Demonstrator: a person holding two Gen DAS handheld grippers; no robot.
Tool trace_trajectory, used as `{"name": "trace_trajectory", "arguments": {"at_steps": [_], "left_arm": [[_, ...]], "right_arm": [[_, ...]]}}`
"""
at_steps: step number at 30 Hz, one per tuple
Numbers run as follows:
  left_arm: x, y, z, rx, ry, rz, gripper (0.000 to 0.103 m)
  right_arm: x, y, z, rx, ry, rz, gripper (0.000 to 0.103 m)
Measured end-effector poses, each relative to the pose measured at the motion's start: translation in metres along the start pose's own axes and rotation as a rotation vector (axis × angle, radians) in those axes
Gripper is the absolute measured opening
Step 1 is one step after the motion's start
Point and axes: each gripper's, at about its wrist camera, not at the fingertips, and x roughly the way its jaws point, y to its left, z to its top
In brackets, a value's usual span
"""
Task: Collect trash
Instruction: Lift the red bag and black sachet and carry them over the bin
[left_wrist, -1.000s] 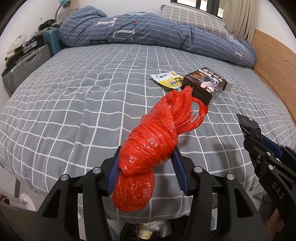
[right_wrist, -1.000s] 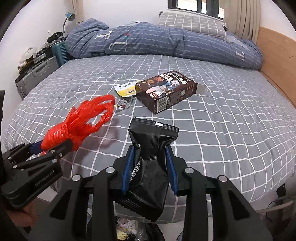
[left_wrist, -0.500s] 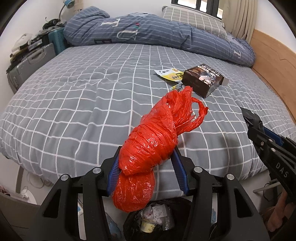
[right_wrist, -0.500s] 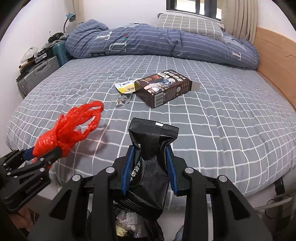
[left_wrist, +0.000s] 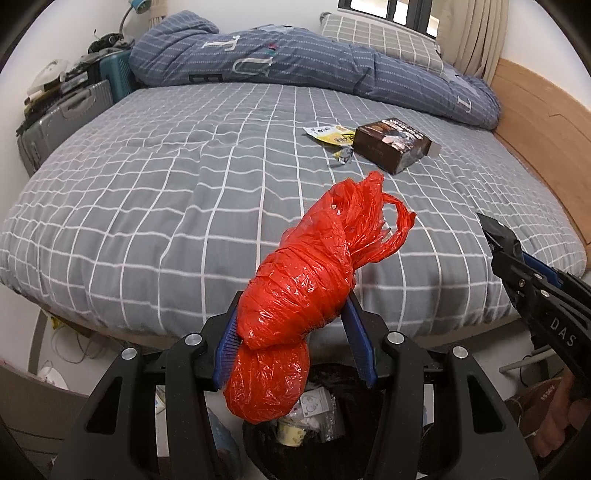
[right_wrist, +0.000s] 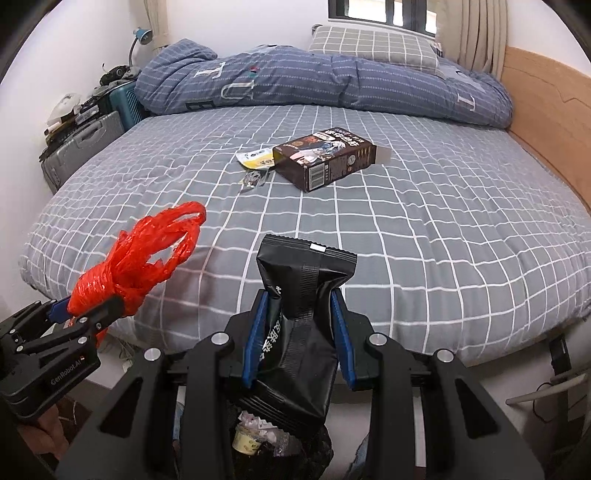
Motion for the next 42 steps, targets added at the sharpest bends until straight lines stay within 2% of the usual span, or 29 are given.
{"name": "trace_trajectory", "arguments": {"at_steps": [15, 29, 35, 42], "left_arm": [[-0.024, -0.005, -0.043, -0.004, 0.033, 0.001, 0.051], [-0.041, 0.006, -0.084, -0.047, 0.090, 0.042, 0.051], [-0.038, 0.007, -0.099, -0.042, 0.122, 0.053, 0.051], [-0.016, 0.014, -0.118, -0.044, 0.175, 0.063, 0.050]], "right_arm": [[-0.020, 0.009, -0.038, -0.022, 0.029, 0.003, 0.033], [-0.039, 0.019, -0.077, -0.032, 0.079, 0.002, 0.033], [-0.042, 0.018, -0.093, -0.033, 0.106, -0.003, 0.033], [-0.024, 0.020, -0.110, -0.047, 0.167, 0.006, 0.033]]}}
